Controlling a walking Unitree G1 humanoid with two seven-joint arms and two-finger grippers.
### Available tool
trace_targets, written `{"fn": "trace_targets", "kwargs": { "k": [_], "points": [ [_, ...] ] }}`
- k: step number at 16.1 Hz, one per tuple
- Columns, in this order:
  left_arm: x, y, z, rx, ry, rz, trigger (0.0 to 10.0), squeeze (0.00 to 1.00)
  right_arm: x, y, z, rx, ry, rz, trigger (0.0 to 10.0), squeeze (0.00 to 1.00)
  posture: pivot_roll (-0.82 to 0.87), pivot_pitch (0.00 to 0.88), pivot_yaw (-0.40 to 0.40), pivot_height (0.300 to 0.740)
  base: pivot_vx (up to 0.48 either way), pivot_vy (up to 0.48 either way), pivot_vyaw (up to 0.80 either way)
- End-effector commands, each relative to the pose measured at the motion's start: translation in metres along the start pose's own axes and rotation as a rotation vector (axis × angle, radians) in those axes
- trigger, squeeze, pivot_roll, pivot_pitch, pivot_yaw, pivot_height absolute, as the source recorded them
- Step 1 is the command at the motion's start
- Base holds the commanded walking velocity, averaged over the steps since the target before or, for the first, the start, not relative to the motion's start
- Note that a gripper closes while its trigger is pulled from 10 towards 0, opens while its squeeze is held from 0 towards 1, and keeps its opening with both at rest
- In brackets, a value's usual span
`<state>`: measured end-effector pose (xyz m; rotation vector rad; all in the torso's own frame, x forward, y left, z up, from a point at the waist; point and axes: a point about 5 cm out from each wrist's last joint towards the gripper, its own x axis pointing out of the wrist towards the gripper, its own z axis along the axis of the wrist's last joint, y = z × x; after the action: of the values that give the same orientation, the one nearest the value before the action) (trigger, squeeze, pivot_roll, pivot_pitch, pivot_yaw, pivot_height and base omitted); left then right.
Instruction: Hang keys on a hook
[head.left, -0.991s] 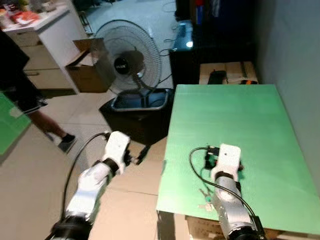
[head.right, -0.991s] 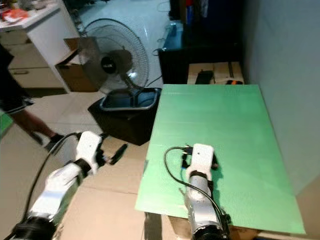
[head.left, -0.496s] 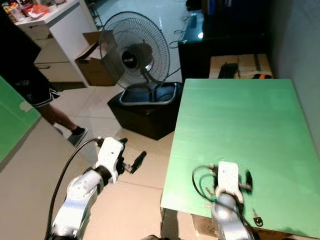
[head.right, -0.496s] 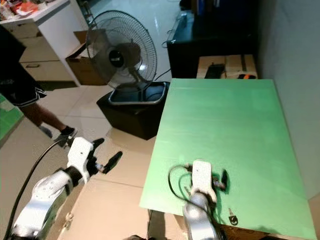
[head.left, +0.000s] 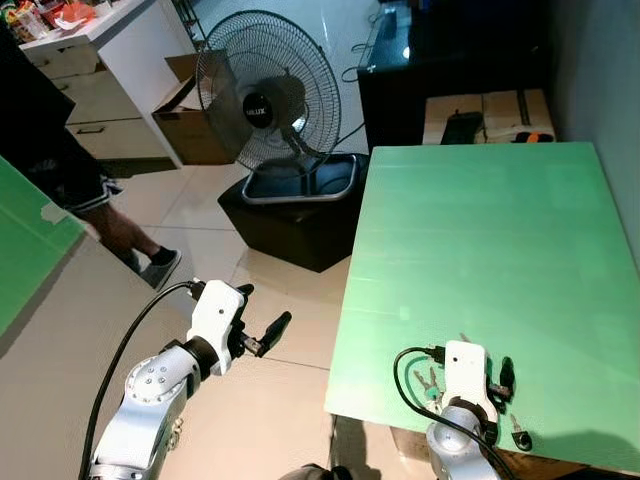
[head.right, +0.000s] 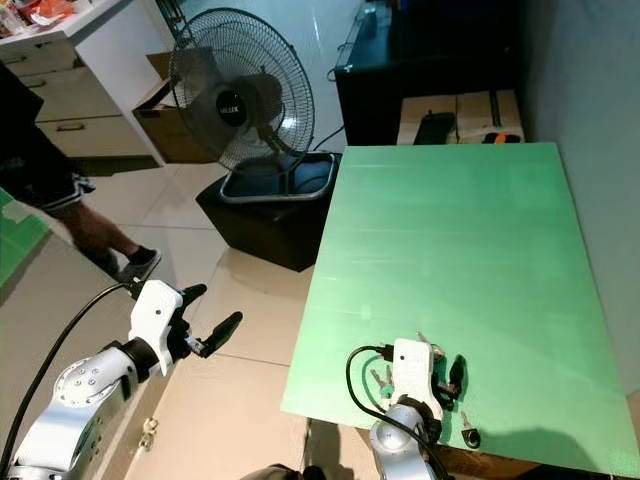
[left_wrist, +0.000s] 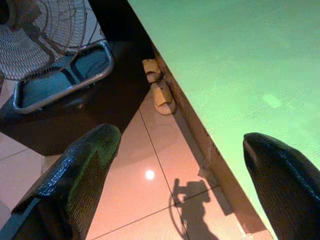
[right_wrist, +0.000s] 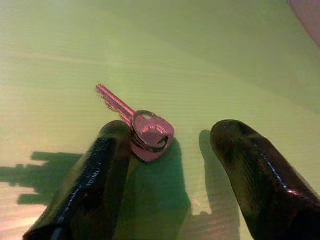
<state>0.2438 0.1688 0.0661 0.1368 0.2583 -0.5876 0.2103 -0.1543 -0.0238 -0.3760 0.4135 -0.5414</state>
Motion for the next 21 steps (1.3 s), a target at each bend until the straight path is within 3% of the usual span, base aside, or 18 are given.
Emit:
{"fn": "trace_targets", "kwargs": {
  "k": [1, 3, 4, 11, 13, 16, 17, 18, 21],
  "points": [
    [-0.007, 0.005, -0.001, 0.007, 0.018, 0.006, 10.0, 0.00, -0.009, 0.010, 0.006, 0.050, -0.039, 0.062, 10.0, 0.00, -0.14, 0.110, 0.290, 0.740, 0.000, 0.000, 0.00],
    [-0.008, 0.005, 0.000, 0.009, 0.023, 0.004, 10.0, 0.00, -0.010, 0.011, 0.007, 0.070, -0.059, 0.087, 10.0, 0.00, -0.13, 0.118, 0.294, 0.740, 0.000, 0.000, 0.00],
    [-0.010, 0.005, 0.000, 0.009, 0.029, 0.004, 10.0, 0.00, -0.011, 0.009, 0.006, 0.093, -0.066, 0.097, 10.0, 1.00, -0.13, 0.120, 0.295, 0.740, 0.000, 0.000, 0.00],
    [-0.015, 0.007, 0.004, 0.025, 0.047, -0.015, 10.0, 0.00, -0.013, 0.004, -0.001, 0.136, -0.039, 0.077, 10.0, 1.00, -0.12, 0.148, 0.317, 0.740, 0.000, 0.000, 0.00],
    [-0.017, 0.008, 0.006, 0.033, 0.054, -0.022, 10.0, 0.00, -0.014, 0.001, -0.010, 0.174, 0.016, 0.051, 10.0, 1.00, -0.12, 0.163, 0.331, 0.740, 0.000, 0.000, 0.00],
    [-0.018, 0.009, 0.008, 0.043, 0.056, -0.030, 10.0, 0.00, -0.012, 0.005, -0.007, 0.150, 0.011, 0.089, 10.0, 1.00, -0.11, 0.168, 0.341, 0.740, 0.000, 0.000, 0.00],
    [-0.017, 0.009, 0.009, 0.045, 0.056, -0.032, 10.0, 0.00, -0.011, 0.004, -0.005, 0.156, -0.013, 0.084, 4.8, 0.00, -0.11, 0.166, 0.340, 0.740, 0.000, 0.000, 0.00],
    [-0.016, 0.009, 0.009, 0.044, 0.055, -0.034, 10.0, 0.00, -0.010, 0.002, -0.003, 0.148, -0.034, 0.077, 0.0, 0.00, -0.12, 0.162, 0.341, 0.740, 0.000, 0.000, 0.00],
    [-0.015, 0.008, 0.011, 0.037, 0.049, -0.033, 10.0, 0.00, -0.011, -0.001, -0.007, 0.132, -0.032, 0.060, 0.0, 0.00, -0.12, 0.161, 0.334, 0.740, 0.000, 0.000, 0.00]
  ]
}}
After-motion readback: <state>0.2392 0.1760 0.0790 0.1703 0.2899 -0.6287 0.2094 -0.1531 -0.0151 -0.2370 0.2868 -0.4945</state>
